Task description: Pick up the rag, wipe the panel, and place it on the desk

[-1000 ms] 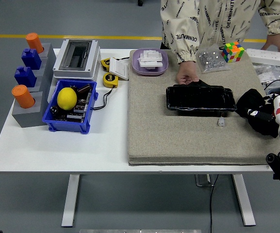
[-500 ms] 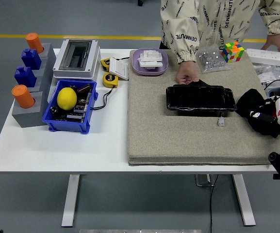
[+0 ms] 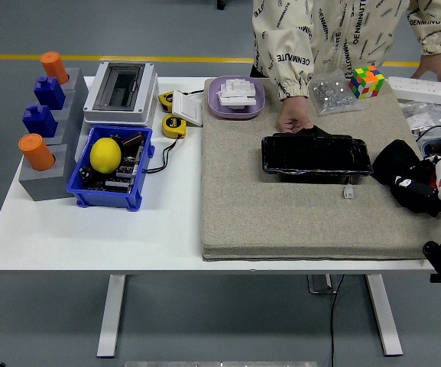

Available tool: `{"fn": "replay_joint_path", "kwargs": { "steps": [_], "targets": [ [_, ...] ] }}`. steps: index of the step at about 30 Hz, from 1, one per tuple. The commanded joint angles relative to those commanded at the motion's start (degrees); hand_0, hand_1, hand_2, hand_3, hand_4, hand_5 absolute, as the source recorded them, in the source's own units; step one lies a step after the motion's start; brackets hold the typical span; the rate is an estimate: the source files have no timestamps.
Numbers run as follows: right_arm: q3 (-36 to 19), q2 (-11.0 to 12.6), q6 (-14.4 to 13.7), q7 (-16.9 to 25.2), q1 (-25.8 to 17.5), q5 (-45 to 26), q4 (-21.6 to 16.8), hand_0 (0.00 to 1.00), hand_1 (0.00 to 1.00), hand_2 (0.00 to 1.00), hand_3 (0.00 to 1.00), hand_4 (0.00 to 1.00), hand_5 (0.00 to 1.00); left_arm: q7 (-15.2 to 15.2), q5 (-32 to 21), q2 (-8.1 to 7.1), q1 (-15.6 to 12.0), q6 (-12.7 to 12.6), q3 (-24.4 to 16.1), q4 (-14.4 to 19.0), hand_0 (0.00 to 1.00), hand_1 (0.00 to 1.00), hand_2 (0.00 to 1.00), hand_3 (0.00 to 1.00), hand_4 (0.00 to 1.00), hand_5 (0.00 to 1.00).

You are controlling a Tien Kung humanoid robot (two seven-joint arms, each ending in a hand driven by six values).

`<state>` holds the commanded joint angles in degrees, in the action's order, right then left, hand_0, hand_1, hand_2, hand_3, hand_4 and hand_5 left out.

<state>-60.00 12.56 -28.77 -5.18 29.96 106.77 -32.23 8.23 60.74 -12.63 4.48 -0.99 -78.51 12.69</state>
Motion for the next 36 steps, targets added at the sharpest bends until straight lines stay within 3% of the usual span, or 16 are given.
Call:
{"fn": "replay_joint_path", "kwargs": {
  "steps": [8, 9, 20, 21, 26, 27, 32, 33, 36],
  "targets": [
    [0.42, -0.49, -0.32, -0.03, 0.31, -0.30, 0.33, 0.604, 0.607, 0.661, 0.627, 0.998, 0.555, 0.01, -0.01, 0.26, 0.23, 0.04, -0.63, 0.11, 0.604, 0.642, 0.657, 0.561, 0.628, 0.445],
    [0.42, -0.51, -0.31, -0.03, 0.34, -0.29, 0.36, 0.560, 0.592, 0.643, 0.592, 0.998, 0.533, 0.00, 0.00, 0.30, 0.25, 0.03, -0.70, 0.10, 0.604, 0.642, 0.657, 0.561, 0.627, 0.445],
    [0.92, -0.59, -1.20, -0.34, 0.35, 0.50, 0.79, 0.526, 0.575, 0.620, 0.557, 0.998, 0.503, 0.01, 0.09, 0.28, 0.19, 0.00, -0.89, 0.04, 0.604, 0.642, 0.657, 0.561, 0.627, 0.445],
    [0.96, -0.55, -1.39, -0.41, 0.37, 0.69, 0.76, 0.472, 0.544, 0.550, 0.528, 0.998, 0.434, 0.00, 0.11, 0.28, 0.24, 0.01, -0.93, 0.07, 0.604, 0.642, 0.657, 0.561, 0.627, 0.445],
    [1.11, -0.56, -2.52, -0.61, 0.42, 1.39, 0.86, 0.472, 0.544, 0.550, 0.528, 0.998, 0.434, 0.00, 0.07, 0.24, 0.27, 0.00, -0.88, 0.03, 0.604, 0.642, 0.657, 0.561, 0.627, 0.445],
    [1.11, -0.55, -2.77, -0.66, 0.40, 1.63, 0.89, 0.418, 0.496, 0.519, 0.510, 0.931, 0.342, 0.00, 0.06, 0.23, 0.27, 0.00, -0.85, 0.03, 0.605, 0.642, 0.657, 0.561, 0.627, 0.446],
    [1.07, -0.51, -3.21, -0.95, 0.28, 2.34, 1.08, 0.418, 0.496, 0.519, 0.510, 0.931, 0.342, 0.01, 0.04, 0.22, 0.23, 0.01, -0.74, 0.02, 0.605, 0.642, 0.657, 0.561, 0.627, 0.446],
    [1.08, -0.51, -3.27, -1.00, 0.27, 2.42, 1.09, 0.372, 0.471, 0.497, 0.497, 0.862, 0.276, 0.01, 0.03, 0.22, 0.21, 0.01, -0.74, 0.01, 0.604, 0.642, 0.657, 0.561, 0.627, 0.445],
    [1.04, -0.52, -3.45, -1.13, 0.22, 2.59, 1.23, 0.372, 0.471, 0.497, 0.497, 0.862, 0.276, 0.03, 0.03, 0.23, 0.12, 0.00, -0.72, -0.04, 0.604, 0.642, 0.657, 0.561, 0.627, 0.445]
  ]
}}
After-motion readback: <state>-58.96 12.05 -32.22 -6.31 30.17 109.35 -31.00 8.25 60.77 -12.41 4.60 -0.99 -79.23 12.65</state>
